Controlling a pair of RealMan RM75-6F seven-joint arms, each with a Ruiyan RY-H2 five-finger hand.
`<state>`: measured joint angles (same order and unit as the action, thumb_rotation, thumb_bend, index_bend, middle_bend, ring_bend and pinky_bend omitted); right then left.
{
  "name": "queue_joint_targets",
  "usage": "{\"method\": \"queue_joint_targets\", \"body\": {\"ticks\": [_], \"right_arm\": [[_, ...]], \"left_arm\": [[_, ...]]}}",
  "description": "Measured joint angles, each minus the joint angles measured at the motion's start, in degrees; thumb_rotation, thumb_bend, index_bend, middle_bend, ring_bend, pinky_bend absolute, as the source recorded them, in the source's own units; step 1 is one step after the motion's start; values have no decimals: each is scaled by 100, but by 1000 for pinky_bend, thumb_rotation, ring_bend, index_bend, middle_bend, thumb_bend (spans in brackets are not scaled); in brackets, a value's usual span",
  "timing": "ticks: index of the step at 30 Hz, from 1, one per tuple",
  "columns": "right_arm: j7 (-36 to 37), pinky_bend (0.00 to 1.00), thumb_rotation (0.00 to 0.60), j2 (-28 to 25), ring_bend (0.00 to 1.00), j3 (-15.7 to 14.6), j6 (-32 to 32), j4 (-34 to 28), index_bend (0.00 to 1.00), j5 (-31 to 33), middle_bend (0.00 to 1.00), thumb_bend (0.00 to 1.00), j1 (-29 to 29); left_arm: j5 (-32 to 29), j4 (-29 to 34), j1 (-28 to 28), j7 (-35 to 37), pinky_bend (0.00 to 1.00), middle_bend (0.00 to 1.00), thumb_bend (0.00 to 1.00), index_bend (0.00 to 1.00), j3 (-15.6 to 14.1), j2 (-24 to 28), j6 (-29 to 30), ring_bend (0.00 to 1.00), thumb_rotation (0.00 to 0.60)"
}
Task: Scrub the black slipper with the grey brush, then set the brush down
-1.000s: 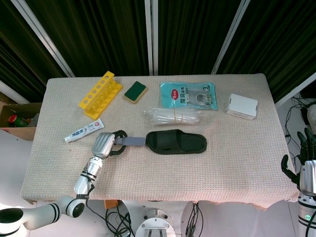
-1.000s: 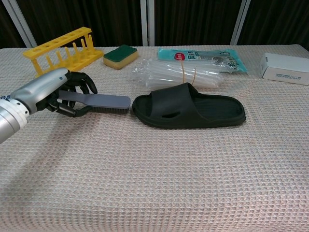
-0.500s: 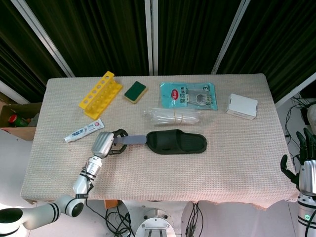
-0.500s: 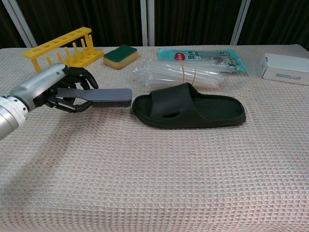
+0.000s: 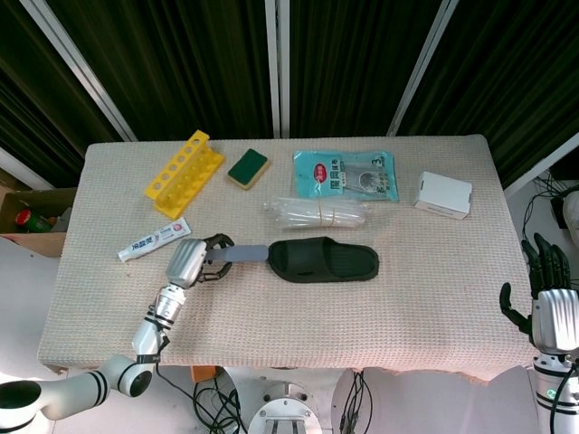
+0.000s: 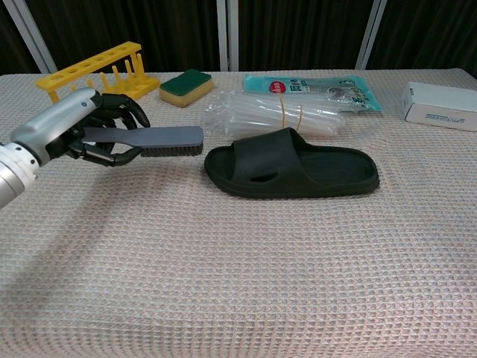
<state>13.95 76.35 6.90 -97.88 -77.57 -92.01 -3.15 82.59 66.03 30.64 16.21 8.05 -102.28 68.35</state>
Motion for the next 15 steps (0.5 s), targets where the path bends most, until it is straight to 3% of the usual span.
{"method": "queue_joint_targets", "body": {"ticks": [9, 15], "right_arm": [[-519, 0, 600, 76, 0, -273, 725, -127, 0, -192, 0, 525, -304], [-1203, 0, 600, -175, 0, -421, 1592, -582, 0, -320, 0, 544, -708]], "left_arm": [[-32, 164, -5, 118, 679, 868, 367, 786, 115, 144, 97, 697, 600], [-125, 334, -10, 180, 679, 868, 368, 787, 228, 300, 116, 697, 600]]}}
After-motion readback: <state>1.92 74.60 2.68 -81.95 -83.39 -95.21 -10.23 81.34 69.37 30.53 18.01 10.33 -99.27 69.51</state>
